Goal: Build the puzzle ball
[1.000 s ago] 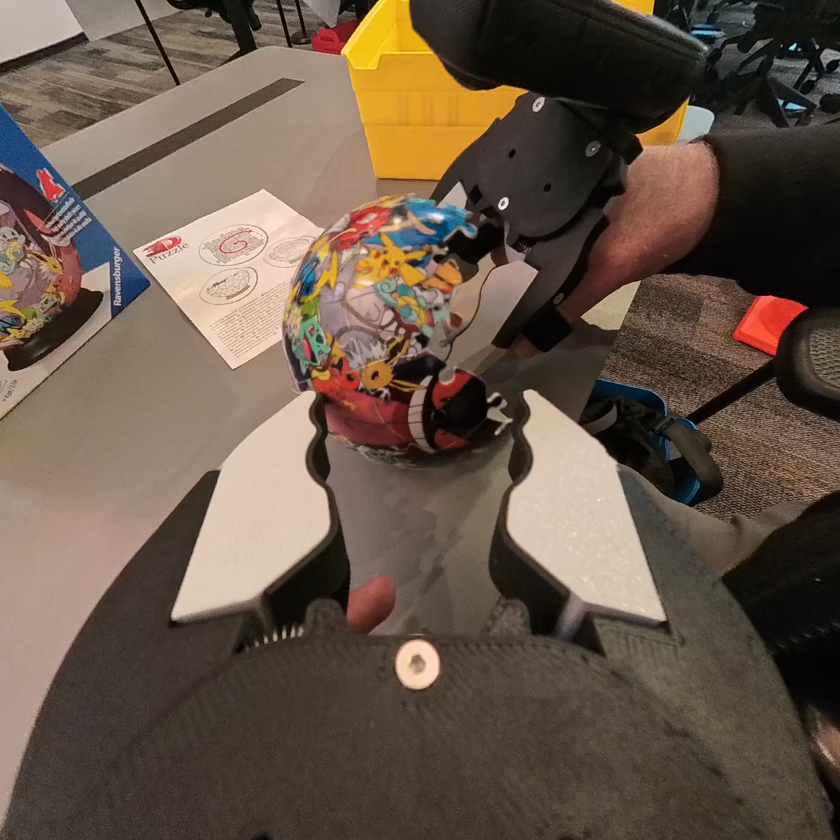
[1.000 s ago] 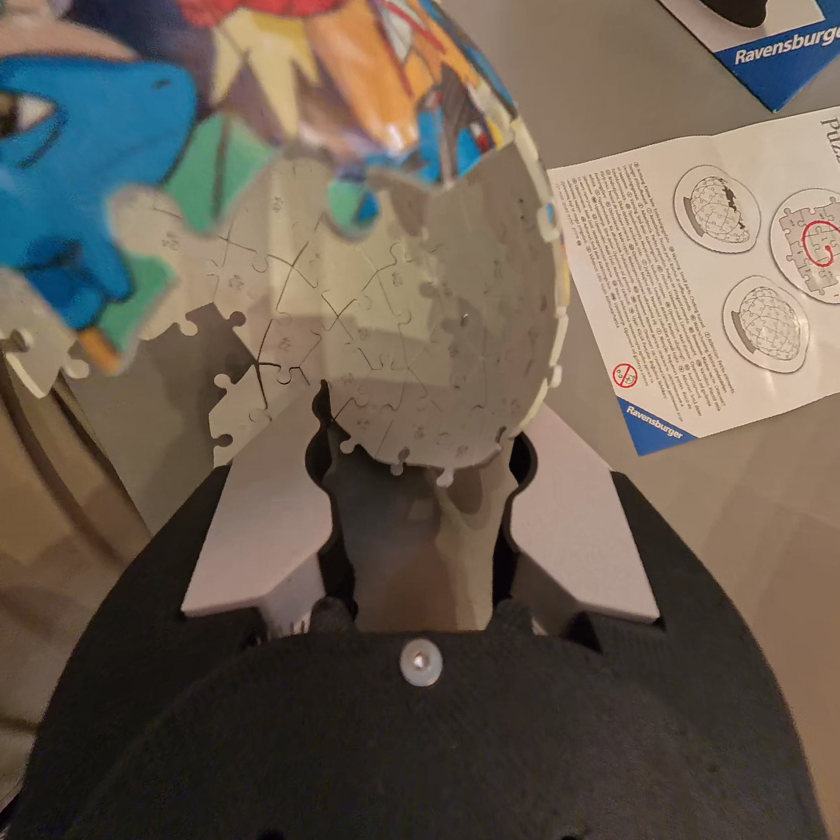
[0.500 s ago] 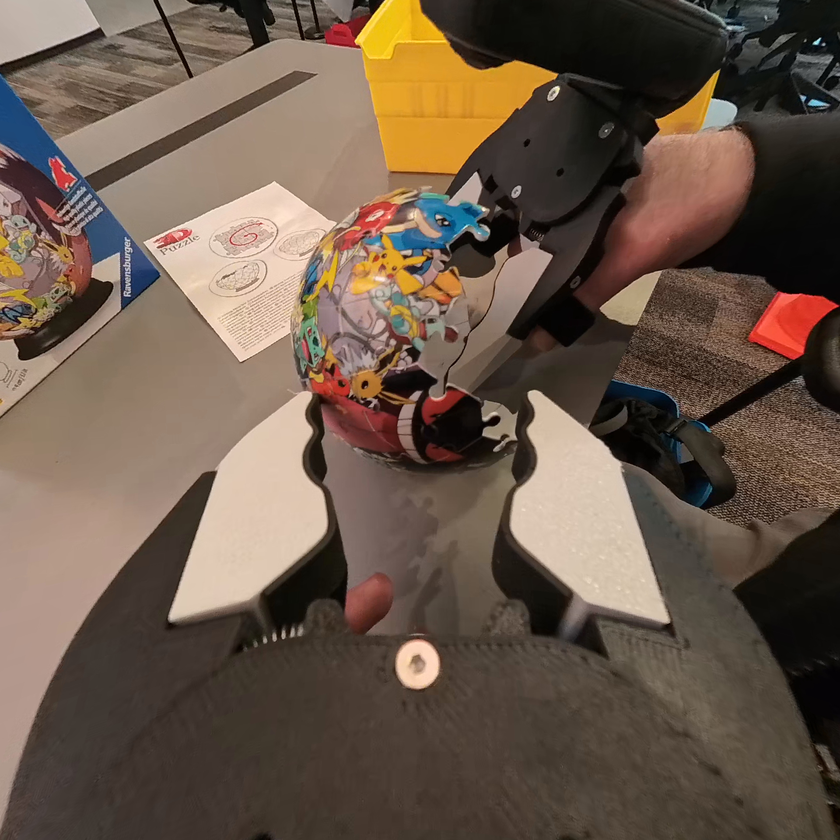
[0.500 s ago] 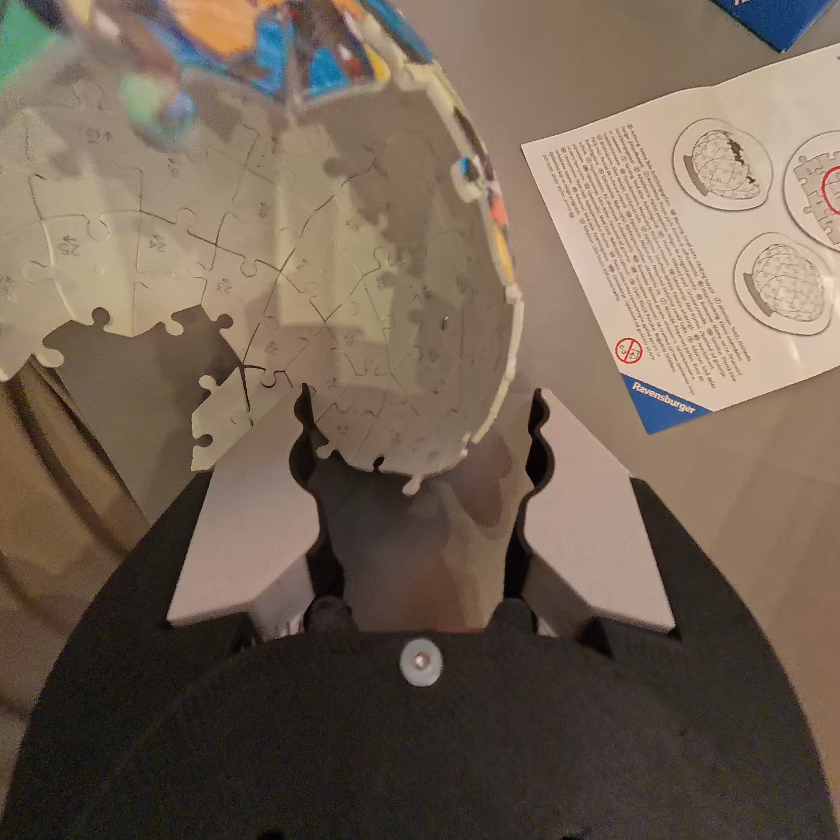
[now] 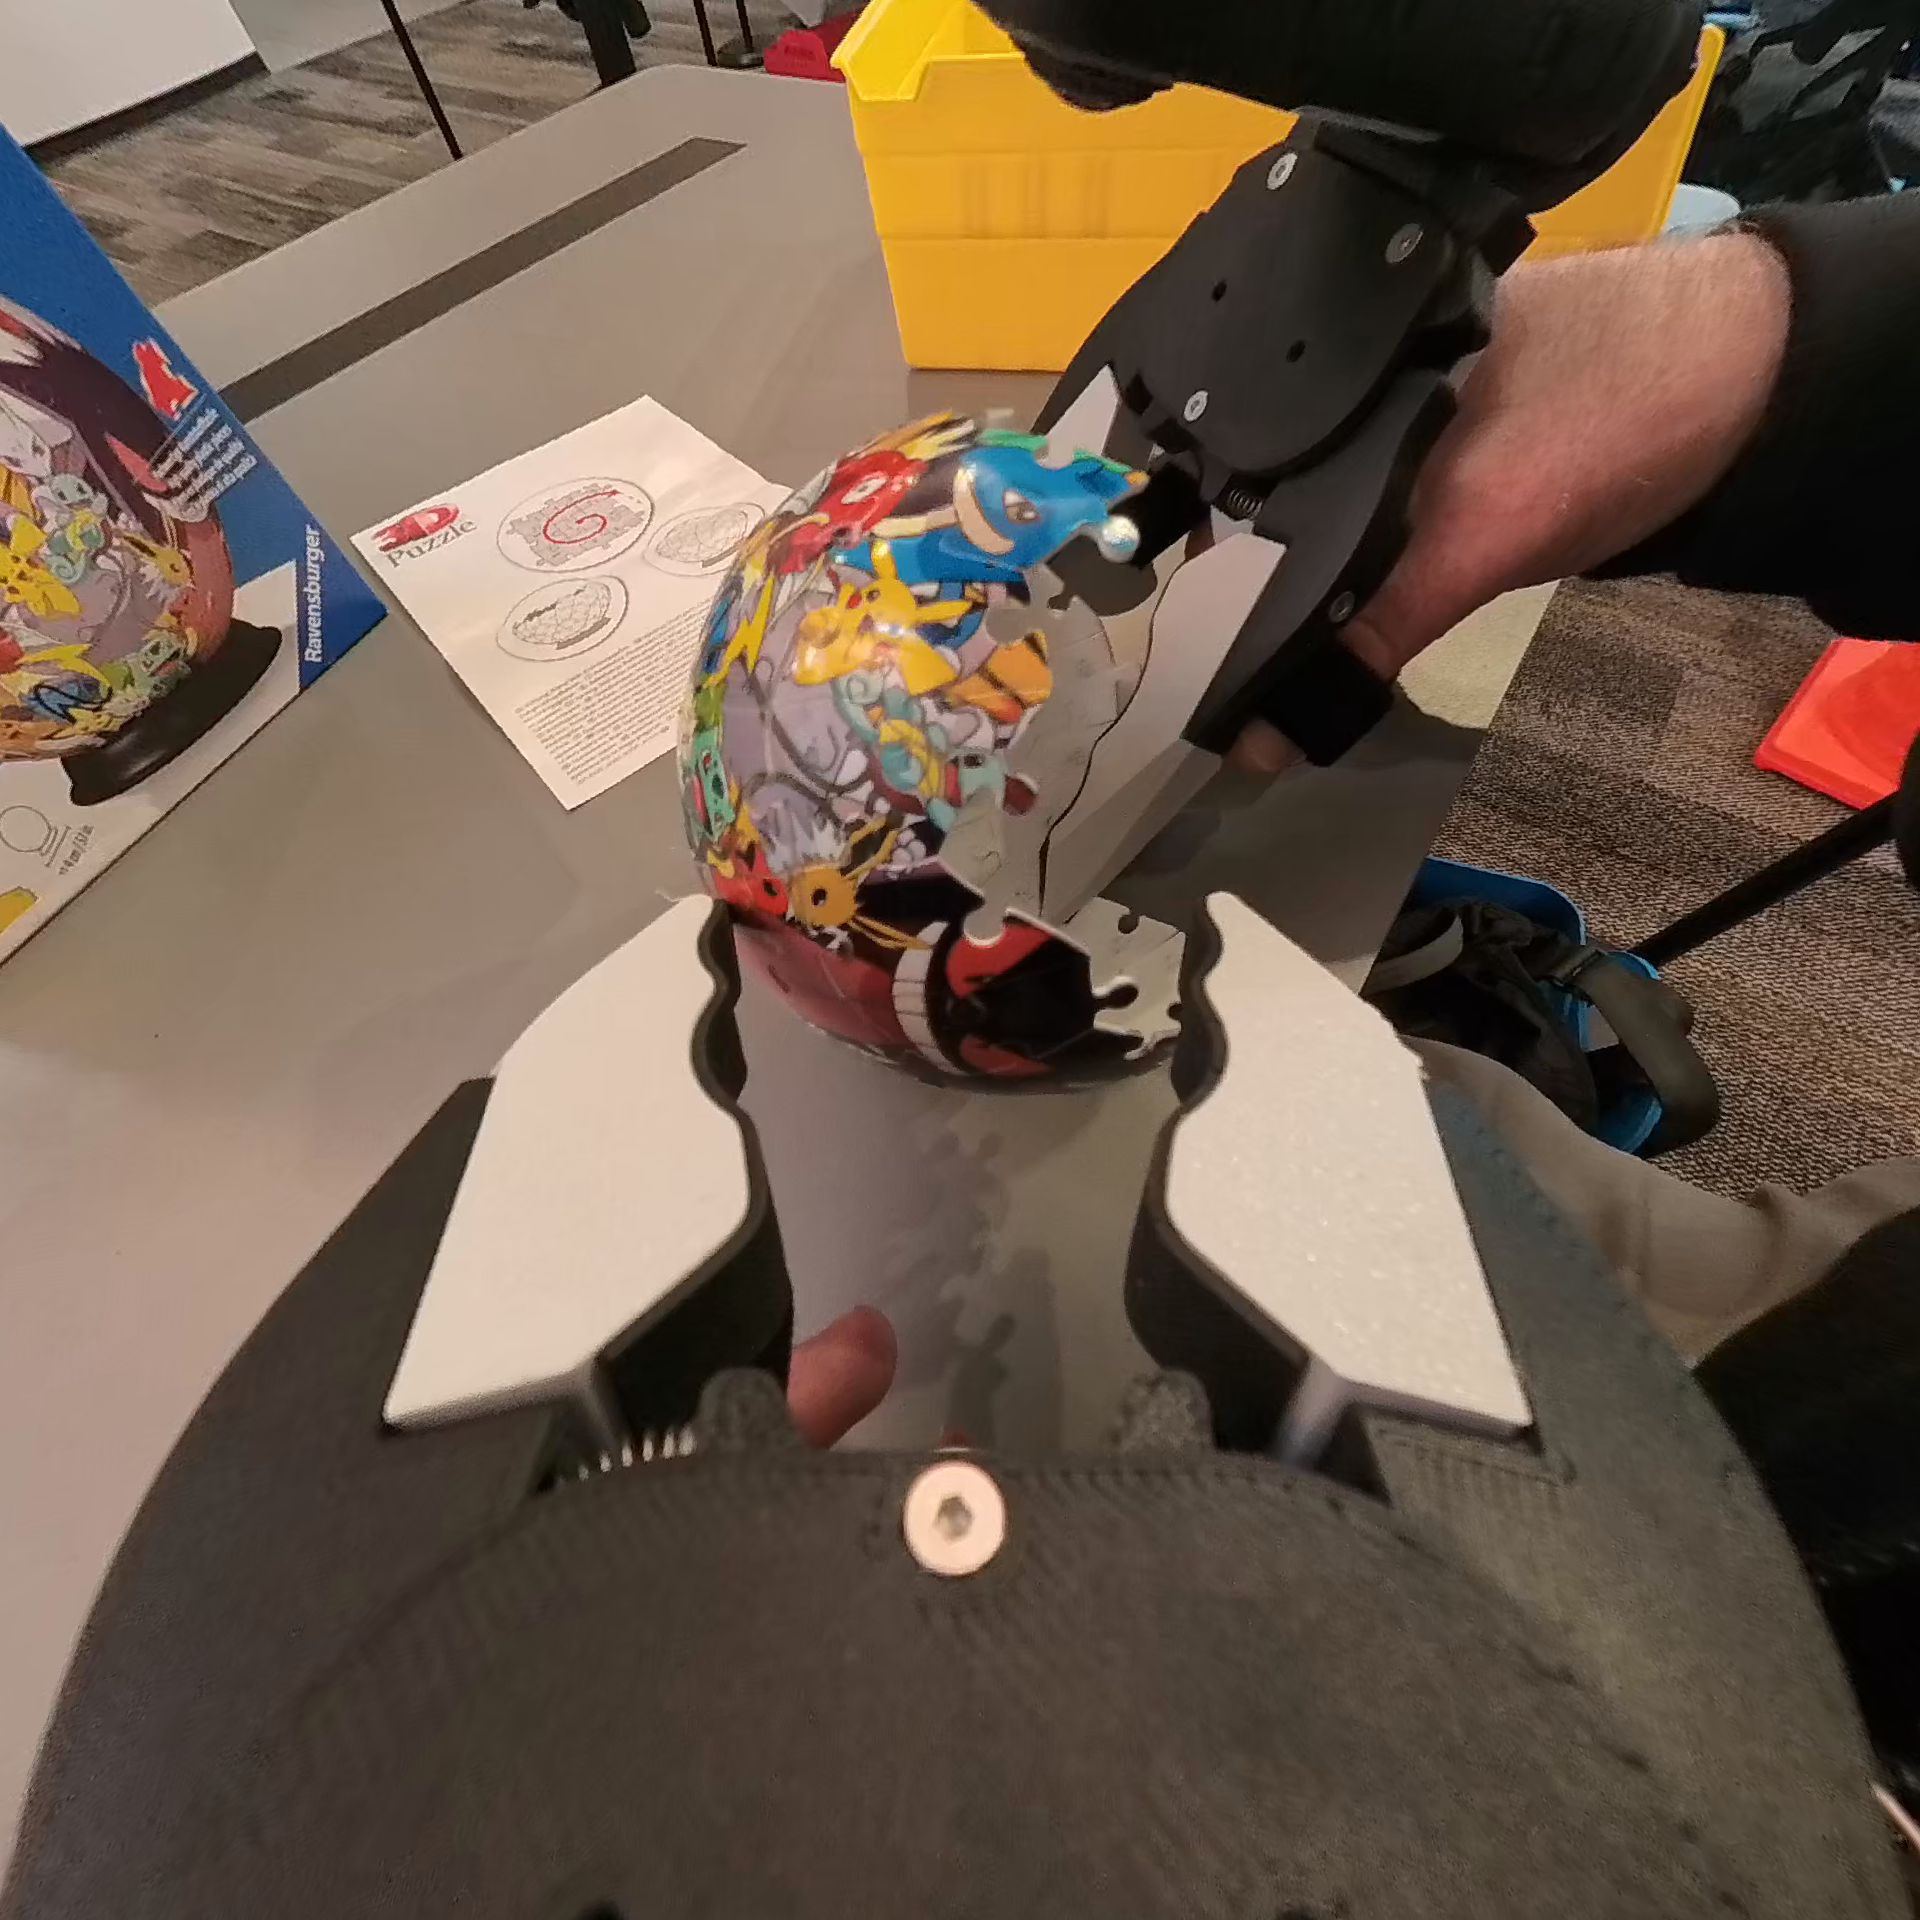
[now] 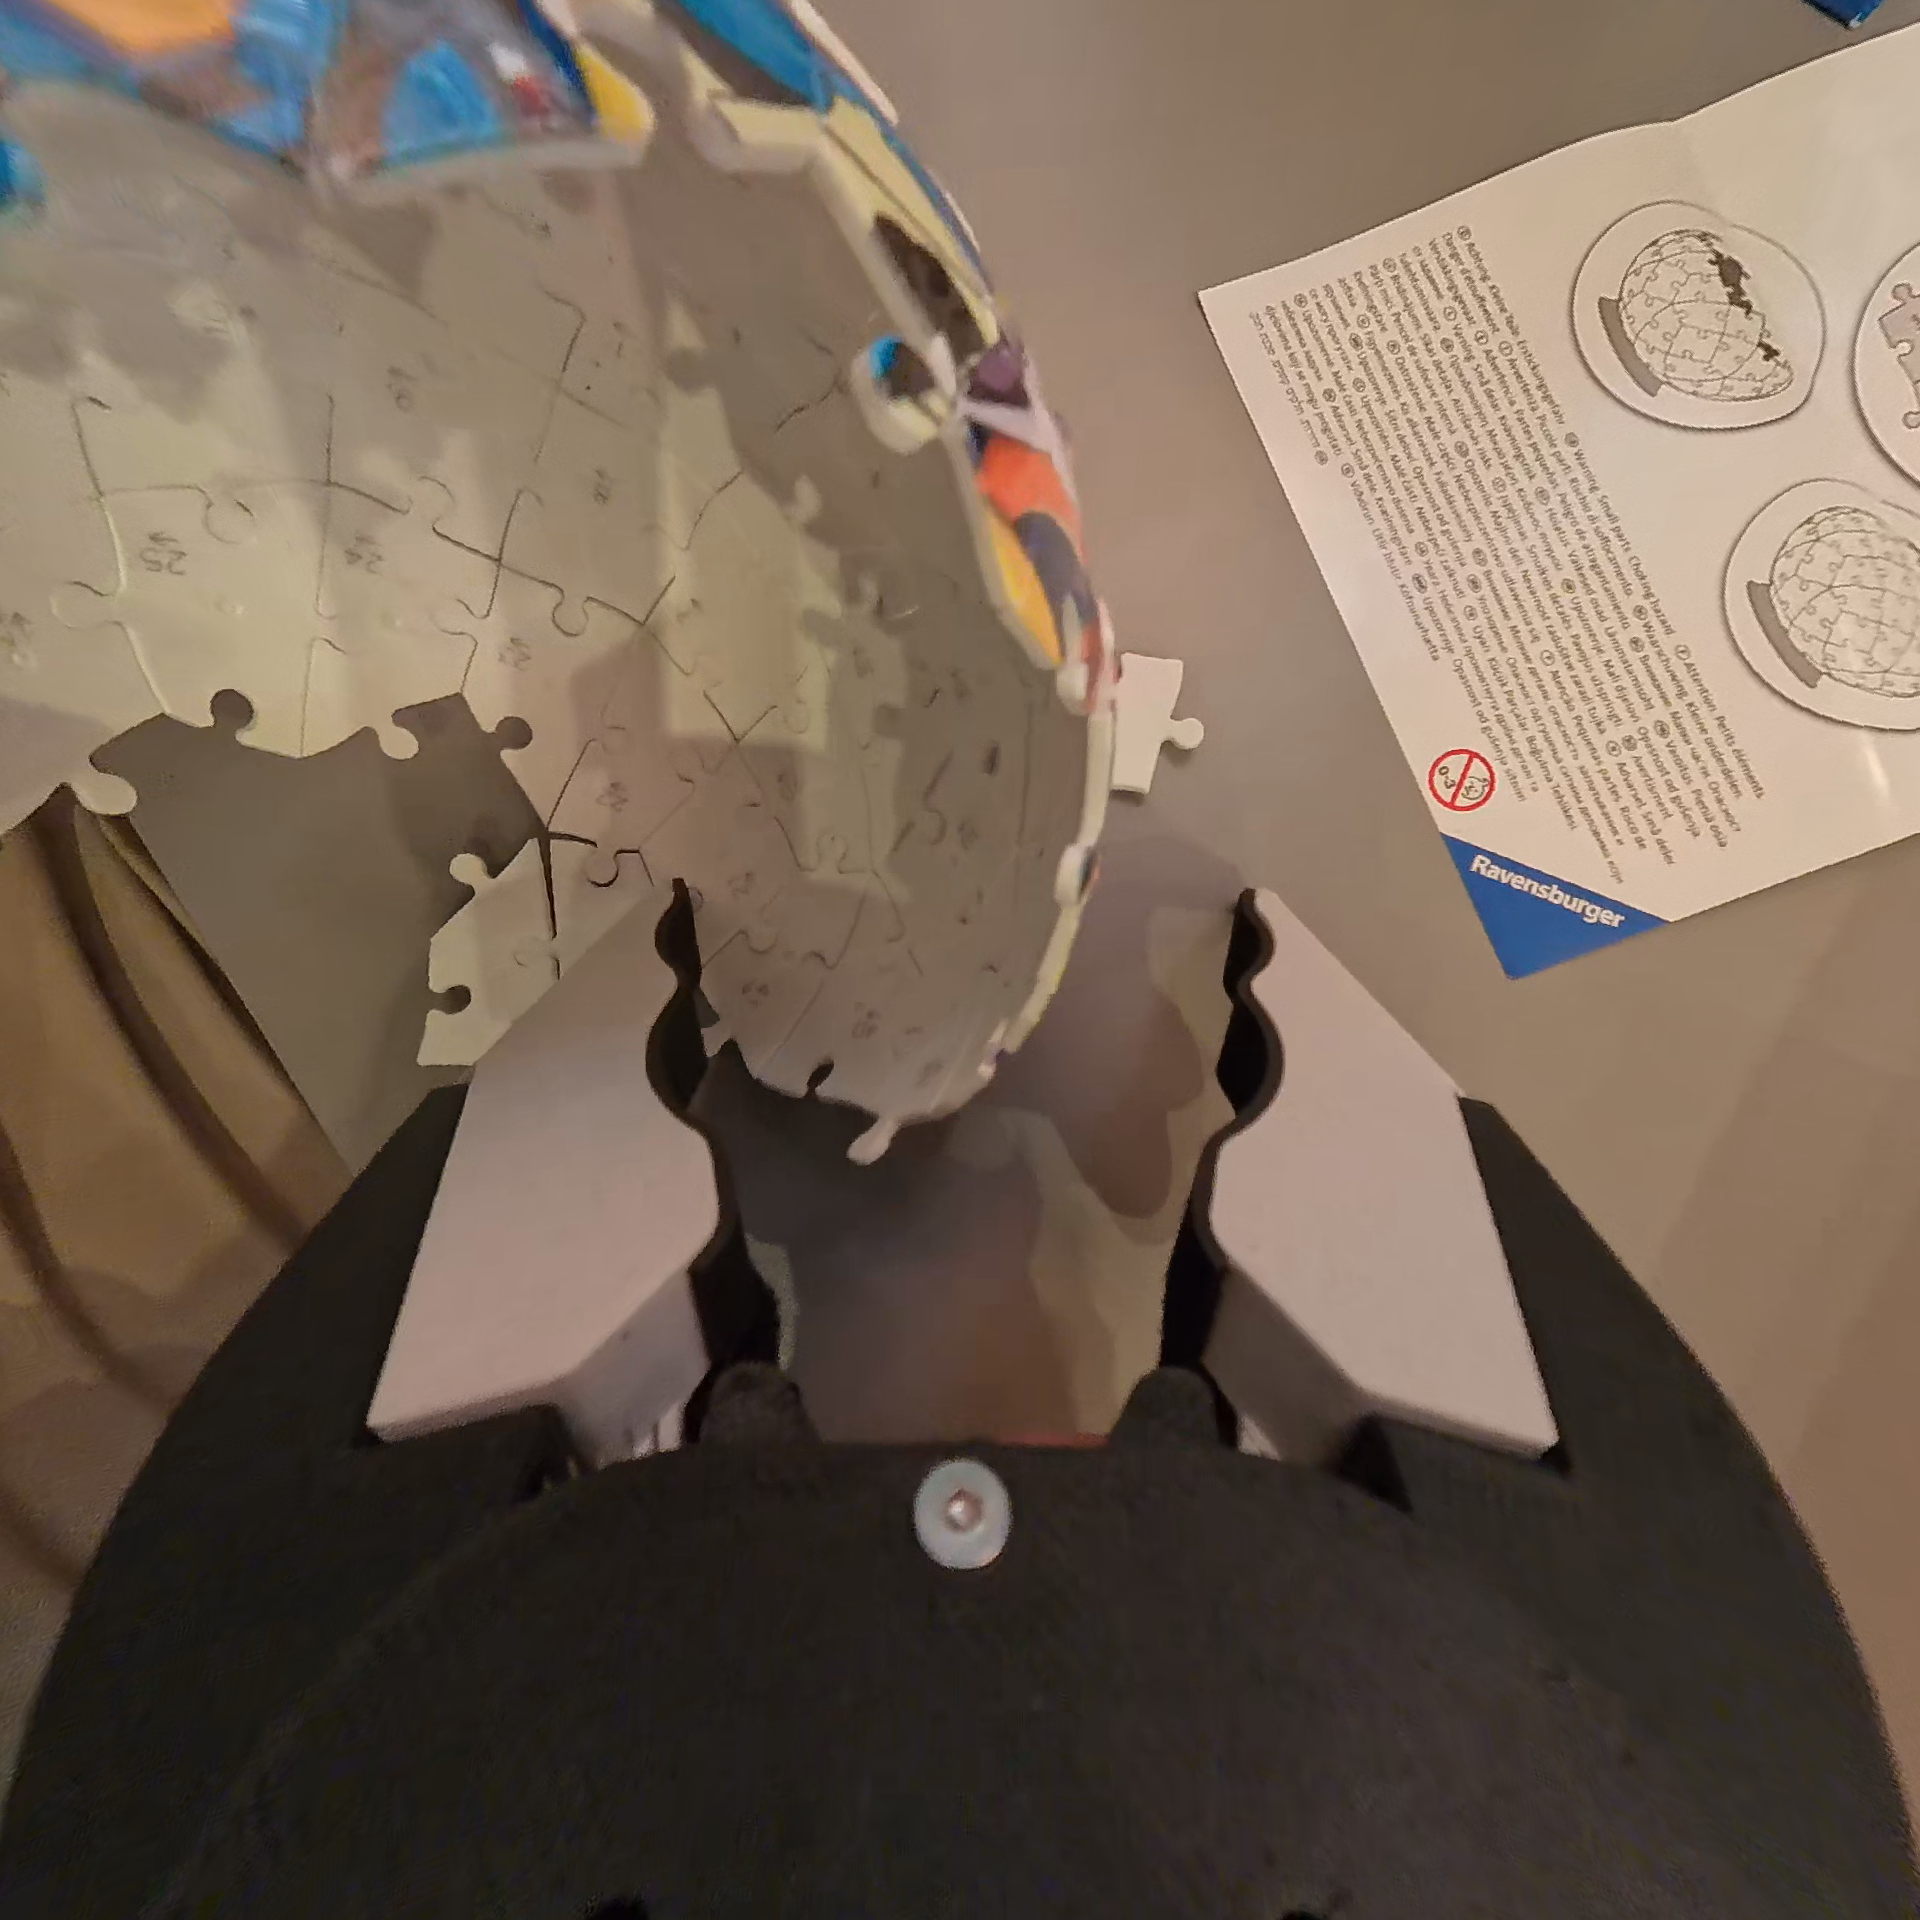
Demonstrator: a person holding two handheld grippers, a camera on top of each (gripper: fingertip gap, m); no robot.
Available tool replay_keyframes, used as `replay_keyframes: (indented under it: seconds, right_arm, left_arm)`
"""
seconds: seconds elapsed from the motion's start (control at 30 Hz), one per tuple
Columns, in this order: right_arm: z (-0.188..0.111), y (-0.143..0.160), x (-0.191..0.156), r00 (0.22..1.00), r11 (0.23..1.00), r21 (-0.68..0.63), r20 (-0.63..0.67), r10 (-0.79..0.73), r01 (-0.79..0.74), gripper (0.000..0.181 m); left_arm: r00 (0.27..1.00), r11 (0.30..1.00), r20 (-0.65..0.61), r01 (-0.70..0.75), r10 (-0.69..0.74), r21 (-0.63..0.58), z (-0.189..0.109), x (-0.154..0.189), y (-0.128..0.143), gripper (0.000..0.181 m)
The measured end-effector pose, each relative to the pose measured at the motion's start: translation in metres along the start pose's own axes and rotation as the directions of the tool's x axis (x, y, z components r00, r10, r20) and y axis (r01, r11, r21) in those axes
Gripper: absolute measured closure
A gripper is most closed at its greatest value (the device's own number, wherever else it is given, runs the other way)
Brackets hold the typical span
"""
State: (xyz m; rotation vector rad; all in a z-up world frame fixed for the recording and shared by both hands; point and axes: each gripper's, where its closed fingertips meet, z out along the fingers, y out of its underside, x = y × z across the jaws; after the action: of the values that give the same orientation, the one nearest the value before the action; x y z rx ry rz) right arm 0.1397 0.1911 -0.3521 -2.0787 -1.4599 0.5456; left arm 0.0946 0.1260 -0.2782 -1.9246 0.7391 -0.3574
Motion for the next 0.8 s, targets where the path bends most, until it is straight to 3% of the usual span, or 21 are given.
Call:
replay_keyframes:
  seconds: [0.8]
  right_arm:
    - [0.0006, 0.0017, -0.0073, 1.0, 1.0, -0.003, 0.021, -0.014, 0.014, 0.067]
  left_arm:
    - [0.999, 1.0, 0.047, -0.008, 0.009, -0.02, 0.0016, -0.0068, 0.0055, 0.108]
